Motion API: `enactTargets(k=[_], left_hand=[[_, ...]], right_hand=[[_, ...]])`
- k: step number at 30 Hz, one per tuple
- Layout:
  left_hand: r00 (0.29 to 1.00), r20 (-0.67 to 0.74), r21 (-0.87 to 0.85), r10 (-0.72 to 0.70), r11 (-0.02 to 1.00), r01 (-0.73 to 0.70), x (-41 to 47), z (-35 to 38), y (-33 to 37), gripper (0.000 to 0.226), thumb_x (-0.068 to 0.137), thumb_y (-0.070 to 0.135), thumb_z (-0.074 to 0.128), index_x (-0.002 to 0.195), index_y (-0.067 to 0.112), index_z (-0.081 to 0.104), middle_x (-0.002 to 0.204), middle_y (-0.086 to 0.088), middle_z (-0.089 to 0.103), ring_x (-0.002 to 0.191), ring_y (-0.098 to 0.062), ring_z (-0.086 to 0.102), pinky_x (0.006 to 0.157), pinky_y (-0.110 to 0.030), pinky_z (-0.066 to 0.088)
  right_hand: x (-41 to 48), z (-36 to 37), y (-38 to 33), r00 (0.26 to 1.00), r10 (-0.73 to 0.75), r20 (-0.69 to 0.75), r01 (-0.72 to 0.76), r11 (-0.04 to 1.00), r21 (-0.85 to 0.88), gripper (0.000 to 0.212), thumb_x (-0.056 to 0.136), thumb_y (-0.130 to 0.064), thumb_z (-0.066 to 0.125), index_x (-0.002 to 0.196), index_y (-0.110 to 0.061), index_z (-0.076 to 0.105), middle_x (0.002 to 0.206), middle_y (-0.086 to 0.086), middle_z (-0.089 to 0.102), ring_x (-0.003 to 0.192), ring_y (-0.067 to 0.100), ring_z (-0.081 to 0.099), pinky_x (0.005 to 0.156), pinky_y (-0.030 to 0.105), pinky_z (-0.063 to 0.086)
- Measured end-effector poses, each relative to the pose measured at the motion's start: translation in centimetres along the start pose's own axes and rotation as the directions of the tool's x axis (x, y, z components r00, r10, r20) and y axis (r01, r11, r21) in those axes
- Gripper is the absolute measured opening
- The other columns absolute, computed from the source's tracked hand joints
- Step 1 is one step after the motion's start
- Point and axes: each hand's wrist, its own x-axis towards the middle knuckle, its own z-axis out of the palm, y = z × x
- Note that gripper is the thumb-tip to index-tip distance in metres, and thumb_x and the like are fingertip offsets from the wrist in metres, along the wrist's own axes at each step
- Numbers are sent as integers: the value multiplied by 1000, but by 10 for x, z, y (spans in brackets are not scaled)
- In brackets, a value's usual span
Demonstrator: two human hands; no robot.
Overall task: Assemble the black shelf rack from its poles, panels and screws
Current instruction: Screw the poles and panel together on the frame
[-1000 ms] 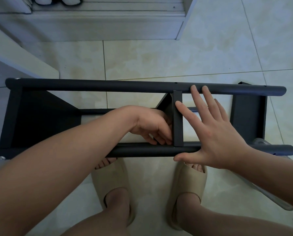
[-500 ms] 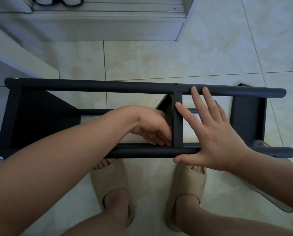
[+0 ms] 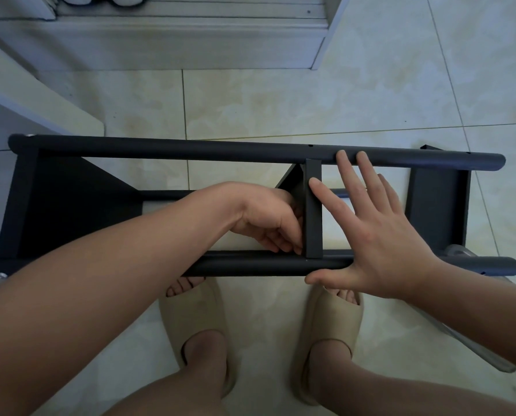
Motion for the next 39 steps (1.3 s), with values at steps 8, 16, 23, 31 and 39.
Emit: enactTargets(k=[8,16,23,31,39], left_hand=[[998,63,-11,3,1000,-2,1,-3,-3,18,91,1,63,98,15,71,97,-6,71,90,-20,66,89,-38,53],[997,72,85,-9,996,3,-7,-14,-5,15,88,23,69,88,33,80,106,7,77,104,-5,69,106,-47,42],[999,35,81,26,996,-29,1,-6,-5,16,89,6,67,104,10,74,114,-12,74,100,-14,71,110,-47,45],[999,10,97,33,995,-34,2,-9,-5,31,89,7,69,119,1,67,117,-10,73,105,-14,69,110,-46,44],[999,32,73,21,997,-23,4,-7,-6,14,89,10,67,87,20,77,94,0,77,93,-13,72,104,-43,49]], right_hand=[[0,0,0,1000,0,5,0,1000,0,117,70,-94,42,161,-26,15,169,19,0,155,44,-5,118,69,19],[0,2,1,1000,-9,-6,9,1000,-11,117,71,-95,41,162,-24,17,169,18,0,155,44,-4,118,70,20],[1,1,1,1000,-7,-6,7,1000,-9,117,71,-95,42,161,-24,18,169,19,1,155,44,-5,118,69,21],[1,1,1,1000,-15,-14,15,1000,-1,116,72,-94,41,161,-23,18,169,20,1,155,44,-4,118,69,21],[0,2,2,1000,-19,-16,19,1000,-4,116,73,-95,38,162,-24,16,169,19,1,155,44,-5,117,69,21]])
